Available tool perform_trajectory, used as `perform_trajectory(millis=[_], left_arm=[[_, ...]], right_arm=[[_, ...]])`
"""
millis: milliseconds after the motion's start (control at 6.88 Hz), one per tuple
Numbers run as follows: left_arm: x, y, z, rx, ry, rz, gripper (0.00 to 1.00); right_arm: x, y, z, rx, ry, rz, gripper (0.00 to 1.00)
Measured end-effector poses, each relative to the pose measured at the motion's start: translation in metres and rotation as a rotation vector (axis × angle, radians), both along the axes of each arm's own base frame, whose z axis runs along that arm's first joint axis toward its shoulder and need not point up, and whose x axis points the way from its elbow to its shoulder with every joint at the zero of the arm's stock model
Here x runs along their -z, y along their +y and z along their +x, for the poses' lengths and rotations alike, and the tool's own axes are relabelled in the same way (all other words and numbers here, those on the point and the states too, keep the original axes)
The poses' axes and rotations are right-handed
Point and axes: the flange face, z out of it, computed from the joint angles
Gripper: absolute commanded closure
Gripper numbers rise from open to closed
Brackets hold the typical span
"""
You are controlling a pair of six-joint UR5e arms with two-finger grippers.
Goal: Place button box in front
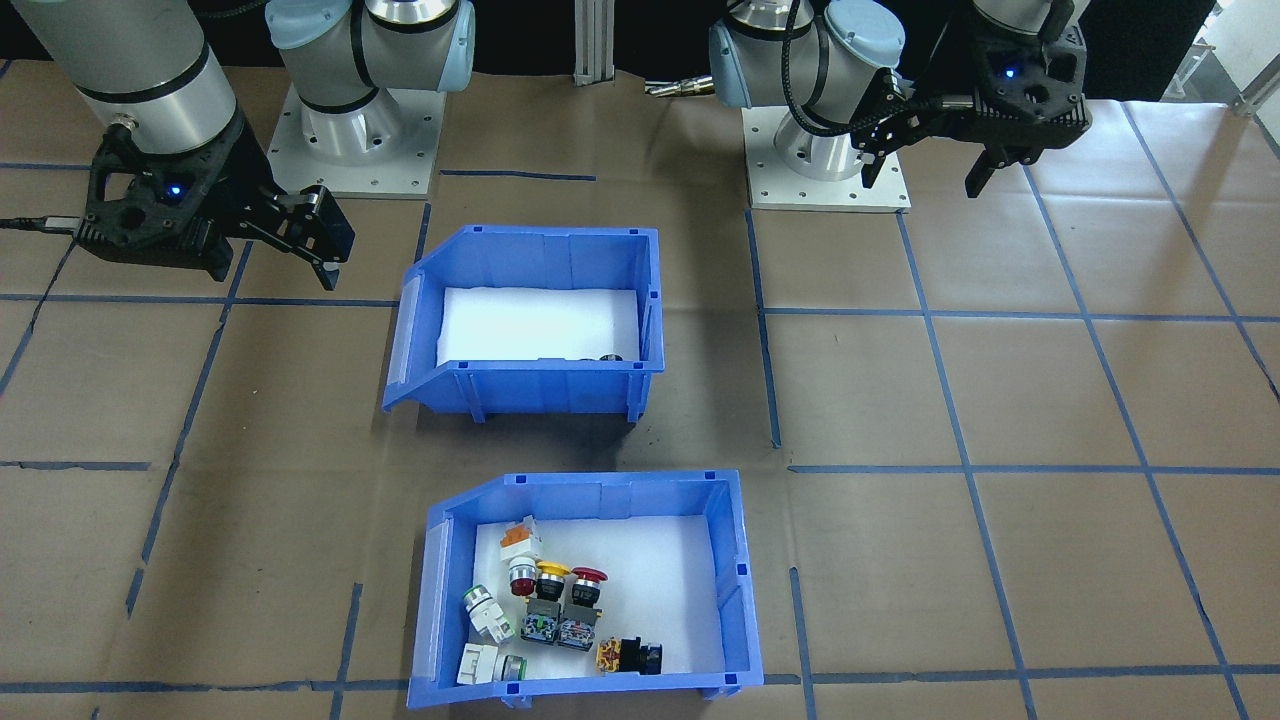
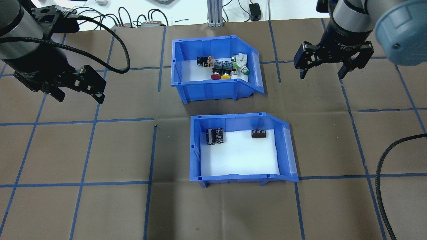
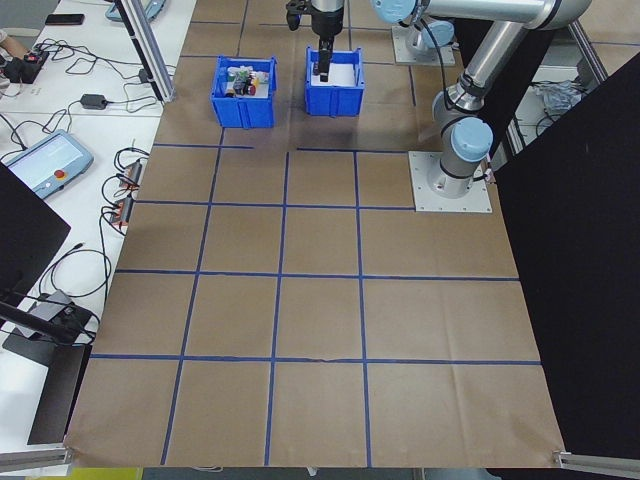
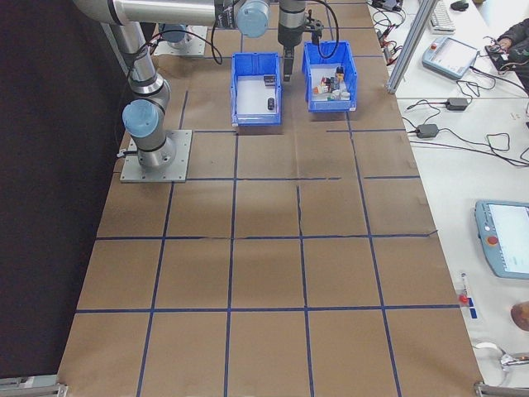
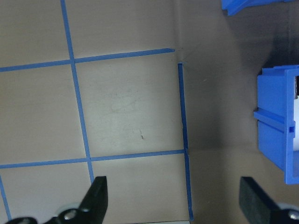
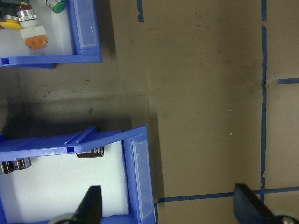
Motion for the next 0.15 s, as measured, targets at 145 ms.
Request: perform_trajectory(millis=[145], left_arm=[[0.0,0.0,0.0,0.0,0.0,0.0,0.0]], right_arm=[[-0.0002,0.0001,-0.0001,0.0,0.0,0.0,0.0]])
